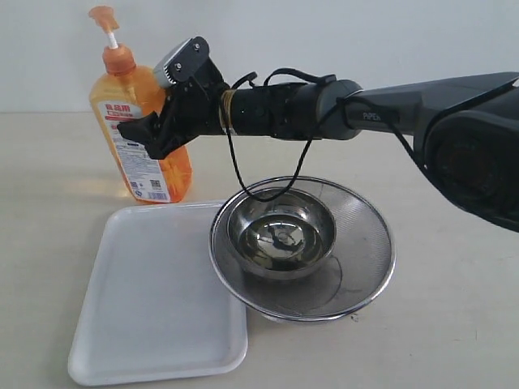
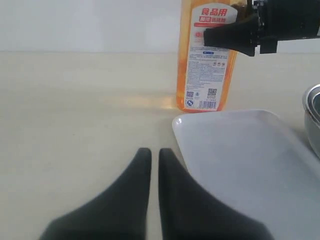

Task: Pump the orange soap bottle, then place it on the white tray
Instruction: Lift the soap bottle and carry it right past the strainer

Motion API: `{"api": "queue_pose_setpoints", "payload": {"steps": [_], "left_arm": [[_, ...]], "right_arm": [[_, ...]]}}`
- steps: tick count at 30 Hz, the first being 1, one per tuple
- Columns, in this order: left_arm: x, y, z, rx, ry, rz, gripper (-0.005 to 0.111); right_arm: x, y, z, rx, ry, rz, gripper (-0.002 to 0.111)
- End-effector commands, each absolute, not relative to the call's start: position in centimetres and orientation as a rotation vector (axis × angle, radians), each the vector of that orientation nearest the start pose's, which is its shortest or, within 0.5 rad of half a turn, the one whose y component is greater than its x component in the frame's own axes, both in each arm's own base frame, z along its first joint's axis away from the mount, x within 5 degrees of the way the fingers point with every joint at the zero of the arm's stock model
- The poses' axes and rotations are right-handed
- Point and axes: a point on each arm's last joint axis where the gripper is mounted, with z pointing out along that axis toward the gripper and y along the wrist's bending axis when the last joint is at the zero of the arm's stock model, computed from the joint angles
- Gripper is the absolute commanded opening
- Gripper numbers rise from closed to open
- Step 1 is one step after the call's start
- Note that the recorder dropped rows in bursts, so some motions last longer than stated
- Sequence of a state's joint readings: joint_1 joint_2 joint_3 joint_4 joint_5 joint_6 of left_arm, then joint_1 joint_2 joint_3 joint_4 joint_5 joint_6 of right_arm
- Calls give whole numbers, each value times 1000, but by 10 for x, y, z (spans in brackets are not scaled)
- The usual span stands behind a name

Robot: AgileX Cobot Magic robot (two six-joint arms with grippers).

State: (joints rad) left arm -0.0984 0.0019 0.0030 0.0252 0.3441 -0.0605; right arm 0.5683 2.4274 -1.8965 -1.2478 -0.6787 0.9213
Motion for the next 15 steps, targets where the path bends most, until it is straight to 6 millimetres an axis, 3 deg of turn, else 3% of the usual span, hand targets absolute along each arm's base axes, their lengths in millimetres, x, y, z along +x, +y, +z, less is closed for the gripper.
{"api": "queue_pose_setpoints", "payload": {"steps": [1, 9, 15], "left_arm": [[53, -5, 182, 55, 1824, -92, 5], [53, -5, 182, 55, 1824, -92, 5], [53, -5, 182, 55, 1824, -92, 5]], "right_arm": [[419, 339, 238, -1059, 1246, 904, 0], [400, 327, 272, -1027, 1216, 936, 0], [364, 300, 295, -970, 1181, 910, 0]]}}
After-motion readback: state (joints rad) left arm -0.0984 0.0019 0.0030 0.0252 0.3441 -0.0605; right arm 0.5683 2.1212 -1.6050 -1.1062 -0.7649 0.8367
